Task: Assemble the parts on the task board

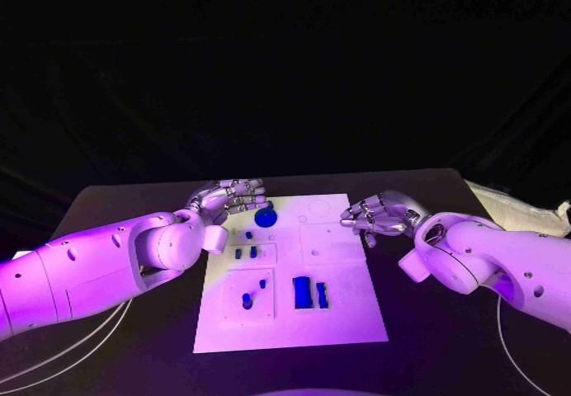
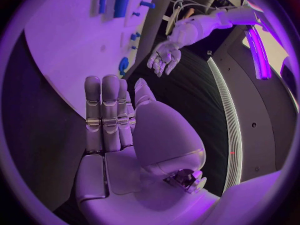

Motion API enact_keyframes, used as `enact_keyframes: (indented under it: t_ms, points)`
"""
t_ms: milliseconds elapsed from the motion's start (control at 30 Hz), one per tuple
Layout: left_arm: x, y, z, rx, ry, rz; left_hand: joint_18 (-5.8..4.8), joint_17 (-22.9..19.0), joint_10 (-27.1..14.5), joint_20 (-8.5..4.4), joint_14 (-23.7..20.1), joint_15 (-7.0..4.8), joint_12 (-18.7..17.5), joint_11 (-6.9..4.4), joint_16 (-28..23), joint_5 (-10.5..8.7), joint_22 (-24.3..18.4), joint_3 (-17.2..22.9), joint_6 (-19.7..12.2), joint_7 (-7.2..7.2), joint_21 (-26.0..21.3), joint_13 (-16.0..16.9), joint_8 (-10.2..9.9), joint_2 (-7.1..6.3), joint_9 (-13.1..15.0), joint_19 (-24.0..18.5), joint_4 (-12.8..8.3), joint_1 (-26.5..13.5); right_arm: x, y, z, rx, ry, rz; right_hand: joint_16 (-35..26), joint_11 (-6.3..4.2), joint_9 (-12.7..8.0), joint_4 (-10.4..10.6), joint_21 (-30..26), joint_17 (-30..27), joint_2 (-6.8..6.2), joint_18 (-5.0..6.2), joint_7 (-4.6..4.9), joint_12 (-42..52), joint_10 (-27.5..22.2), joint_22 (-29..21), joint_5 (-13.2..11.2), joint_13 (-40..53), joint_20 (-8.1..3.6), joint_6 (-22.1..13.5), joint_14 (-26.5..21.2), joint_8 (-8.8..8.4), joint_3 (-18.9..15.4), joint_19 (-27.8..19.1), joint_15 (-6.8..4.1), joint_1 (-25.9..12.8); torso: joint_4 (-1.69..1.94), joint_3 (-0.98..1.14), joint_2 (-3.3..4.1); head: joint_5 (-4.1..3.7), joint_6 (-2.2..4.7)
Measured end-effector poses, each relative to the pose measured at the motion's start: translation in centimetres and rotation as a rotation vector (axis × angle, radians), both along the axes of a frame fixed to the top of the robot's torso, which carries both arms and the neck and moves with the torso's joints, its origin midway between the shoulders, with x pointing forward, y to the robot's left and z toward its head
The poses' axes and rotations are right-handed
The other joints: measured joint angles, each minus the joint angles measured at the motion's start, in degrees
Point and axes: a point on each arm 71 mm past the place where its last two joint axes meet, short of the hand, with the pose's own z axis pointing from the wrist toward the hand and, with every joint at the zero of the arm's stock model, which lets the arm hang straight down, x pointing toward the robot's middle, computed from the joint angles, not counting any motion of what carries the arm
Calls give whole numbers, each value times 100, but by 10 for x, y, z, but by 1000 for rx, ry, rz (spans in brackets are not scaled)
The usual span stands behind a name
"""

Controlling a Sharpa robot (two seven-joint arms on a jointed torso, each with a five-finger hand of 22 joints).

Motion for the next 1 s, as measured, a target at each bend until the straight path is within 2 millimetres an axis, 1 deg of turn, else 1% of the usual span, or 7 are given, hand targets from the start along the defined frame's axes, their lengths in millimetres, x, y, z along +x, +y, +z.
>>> enact_keyframes:
  t_ms: [133,267,433,567,733,833,1000]
  points:
    - [8,1,-6,9,-14,29,0,-70,50,42,-71,69,-210,8,-328,-28,-194,-119,-37,-37,-152,-4,-121,0,-8,-109,10,0,30,-7,-2,126,-14,-68,-1399,251,-227,-99,-1092,-801,15,-4,160,-929,-364,-747,0,-1122,275,-135,-672,-189,60,-406,312,144,-32,-41,-109,7,197]
    - [17,6,-11,25,-31,71,-1,-179,-16,157,-346,195,-393,73,-657,-28,-406,-319,-94,-94,-384,-4,-235,-56,-9,-468,25,24,52,-9,-4,224,-22,-105,-2432,435,-462,-239,-2107,-1526,33,-4,281,-1298,-587,-1420,-179,-1791,545,-263,-1444,-211,123,-936,645,186,-57,-59,-190,59,314]
    - [25,8,-18,45,-44,116,-3,-236,-138,282,-571,318,-588,236,-972,-28,-637,-564,-177,-176,-540,-4,-380,-62,-8,-815,62,31,68,-3,-8,317,-27,-109,-3166,523,-879,-649,-3192,-2563,210,-6,249,-1502,-391,-2318,-214,-2818,830,-263,-1503,-244,236,-707,784,6,-68,-60,-272,105,426]
    - [27,6,-21,55,-50,135,-5,-241,-207,302,-616,320,-669,249,-1055,-28,-729,-647,-222,-217,-540,-10,-454,-21,-16,-882,75,53,72,-3,-10,357,-28,-105,-3300,503,-1038,-851,-3527,-2891,231,-6,239,-1528,-313,-2625,-213,-3179,827,-179,-1317,-244,313,-561,765,-202,-61,-63,-319,117,476]
    - [26,6,-21,57,-47,136,-83,-432,-1203,27,-1525,155,-958,75,-1199,-151,-1093,-944,-1169,-370,-740,-194,-689,157,-208,-1589,27,-1242,70,-3,-10,359,-26,-108,-3536,335,-1193,-834,-3754,-3062,107,-73,52,-1809,-1264,-2911,-355,-3352,579,-1061,-2318,-423,570,-1416,626,-1627,-43,-63,-322,97,477]
    - [22,1,-20,56,-43,129,-181,-510,-1812,-149,-2082,49,-1069,-47,-1308,-279,-1316,-1115,-1752,-466,-817,-268,-780,348,-283,-2021,4,-2054,64,0,-13,367,-19,-112,-3623,233,-1279,-806,-3882,-3148,7,-147,-70,-1927,-1861,-3070,-439,-3437,428,-1610,-2945,-489,662,-1954,542,-2483,15,-63,-343,48,510]
    - [11,-12,-16,69,-47,124,-282,-570,-2581,-369,-2790,-82,-1142,-194,-1579,-540,-1601,-1335,-2489,-622,-861,-323,-845,511,-334,-2566,-8,-3080,49,10,-15,401,-17,-126,-3667,103,-1524,-795,-4036,-3395,-267,-255,-227,-2005,-2623,-3273,-714,-3699,232,-2313,-3745,-522,733,-2641,268,-3582,221,-55,-434,-99,614]
